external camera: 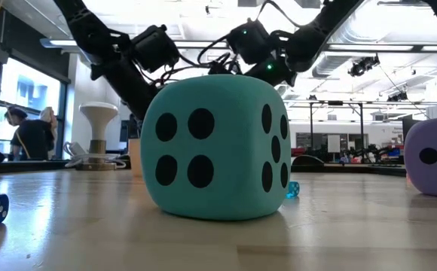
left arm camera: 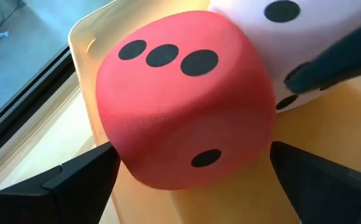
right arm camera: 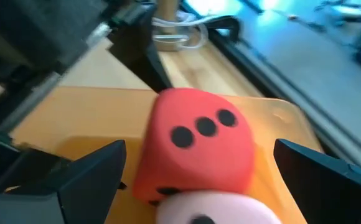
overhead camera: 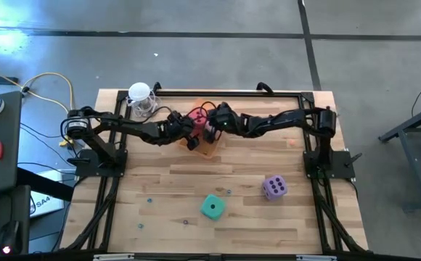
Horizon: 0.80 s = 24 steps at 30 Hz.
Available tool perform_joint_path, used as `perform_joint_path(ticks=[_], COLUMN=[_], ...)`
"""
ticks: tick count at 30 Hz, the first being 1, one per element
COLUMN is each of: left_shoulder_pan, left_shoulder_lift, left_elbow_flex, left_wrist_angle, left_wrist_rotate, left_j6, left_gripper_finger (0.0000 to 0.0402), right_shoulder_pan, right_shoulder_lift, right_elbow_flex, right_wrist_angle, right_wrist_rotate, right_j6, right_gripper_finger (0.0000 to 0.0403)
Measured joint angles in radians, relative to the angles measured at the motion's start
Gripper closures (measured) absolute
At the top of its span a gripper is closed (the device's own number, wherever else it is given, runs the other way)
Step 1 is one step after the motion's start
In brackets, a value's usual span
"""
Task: Pick & Place Dice
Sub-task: Put the big red die into the orange bin
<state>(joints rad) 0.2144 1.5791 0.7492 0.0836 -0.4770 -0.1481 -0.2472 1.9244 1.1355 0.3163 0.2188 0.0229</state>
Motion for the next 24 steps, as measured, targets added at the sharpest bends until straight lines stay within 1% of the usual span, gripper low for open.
perform_joint_path(ticks=[1,3,12,15,21,24], left_shoulder_pan=[-0.004,-0.01,-0.014,-0.024,-0.048,-0.056], left_shoulder_lift=[0.0,0.0,0.0,-0.004,-0.063,-0.109], left_elbow_flex=[-0.001,-0.001,0.0,0.0,0.0,0.001], left_wrist_angle=[0.006,0.015,0.021,0.024,0.018,0.007], left_wrist_rotate=[0.0,0.0,-0.01,-0.009,-0.033,-0.069], left_j6=[0.008,0.017,0.02,0.02,0.044,0.073], left_gripper_finger=[0.0002,0.0002,0.0002,0.0002,0.0002,0.0002], right_shoulder_pan=[-0.006,-0.015,-0.039,-0.044,-0.038,-0.029], right_shoulder_lift=[0.0,0.002,0.064,0.066,0.069,0.067], right_elbow_flex=[0.0,0.0,0.001,0.001,0.0,-0.001], right_wrist_angle=[-0.002,-0.021,-0.053,-0.068,-0.052,-0.035], right_wrist_rotate=[-0.024,-0.036,0.079,0.072,0.102,0.111], right_j6=[0.007,0.022,0.044,0.06,0.039,-0.001], right_gripper_finger=[0.0003,0.0003,0.0003,0.0003,0.0003,0.0003])
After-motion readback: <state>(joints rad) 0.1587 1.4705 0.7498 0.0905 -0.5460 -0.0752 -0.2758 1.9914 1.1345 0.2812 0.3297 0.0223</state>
